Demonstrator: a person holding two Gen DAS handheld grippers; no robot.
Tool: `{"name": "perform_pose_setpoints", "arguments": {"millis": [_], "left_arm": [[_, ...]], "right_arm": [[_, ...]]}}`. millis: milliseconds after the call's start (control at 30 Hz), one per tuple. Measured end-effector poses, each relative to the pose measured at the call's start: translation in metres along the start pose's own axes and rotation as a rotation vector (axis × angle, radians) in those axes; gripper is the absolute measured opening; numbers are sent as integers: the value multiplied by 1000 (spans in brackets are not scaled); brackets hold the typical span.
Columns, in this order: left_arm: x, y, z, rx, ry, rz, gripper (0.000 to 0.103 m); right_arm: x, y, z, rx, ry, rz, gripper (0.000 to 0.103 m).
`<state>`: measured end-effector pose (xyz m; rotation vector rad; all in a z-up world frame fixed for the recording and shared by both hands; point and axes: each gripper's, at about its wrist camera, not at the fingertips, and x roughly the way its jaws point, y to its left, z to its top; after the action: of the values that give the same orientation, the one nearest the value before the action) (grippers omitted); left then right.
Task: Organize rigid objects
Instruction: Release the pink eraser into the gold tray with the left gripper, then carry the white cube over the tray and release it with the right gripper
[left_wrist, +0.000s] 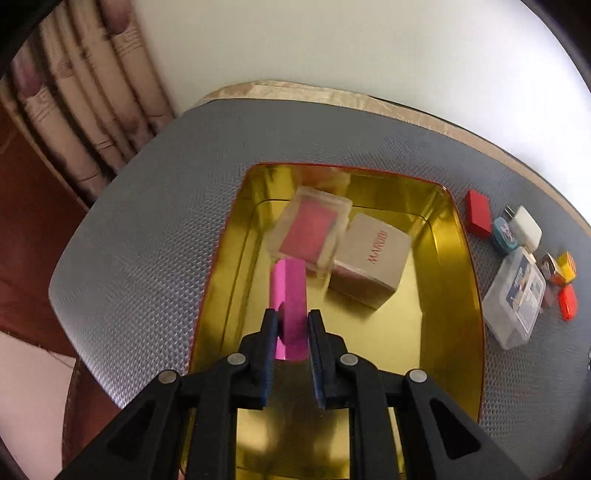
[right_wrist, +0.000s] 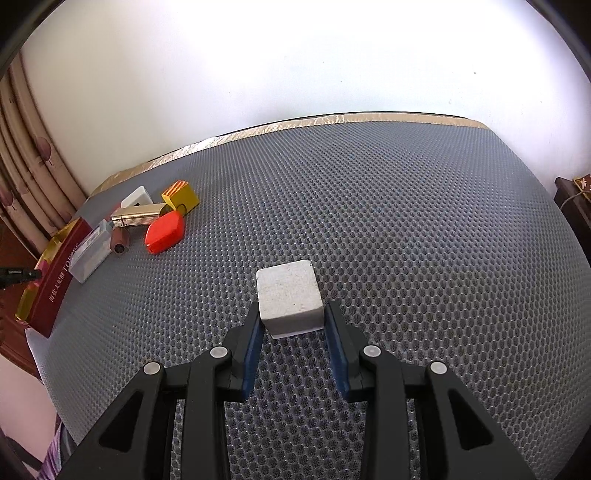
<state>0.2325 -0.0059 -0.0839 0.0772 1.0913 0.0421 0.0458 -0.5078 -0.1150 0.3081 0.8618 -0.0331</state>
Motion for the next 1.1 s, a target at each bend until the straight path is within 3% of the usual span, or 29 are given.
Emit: {"name": "perform_pose_setpoints", "arguments": {"millis": [100, 167, 333, 400, 467, 567, 700, 867, 1100], "left_arm": [[-4, -4, 3, 27, -45, 46, 17], [-12, -3, 1, 20, -70, 34, 21], [-57, 18, -17, -135, -139, -33, 25], [-77, 23, -41, -203, -152, -53, 35], [-90, 25, -61, -230, -172, -68, 36], [-113, 22, -97, -231, -222, -2, 36], [-129, 20, -133, -226, -246, 31, 36], [-132, 16, -153, -175, -268, 51, 36], [-128, 17, -159, -176, -268, 1, 36]], "right_arm": [[1, 1, 1, -2, 1, -1, 31], [0, 1, 0, -1, 1, -1, 31], [0, 1, 2, 1, 11, 0, 30], [0, -1, 3, 21, 19, 12, 30], [-2, -5, 5, 52, 24, 31, 30], [-5, -5, 8, 98, 36, 75, 30], [-12, 6, 15, 127, 35, 127, 28], [-24, 41, 35, 108, 24, 200, 28], [-37, 114, 74, 25, 15, 318, 28]]}}
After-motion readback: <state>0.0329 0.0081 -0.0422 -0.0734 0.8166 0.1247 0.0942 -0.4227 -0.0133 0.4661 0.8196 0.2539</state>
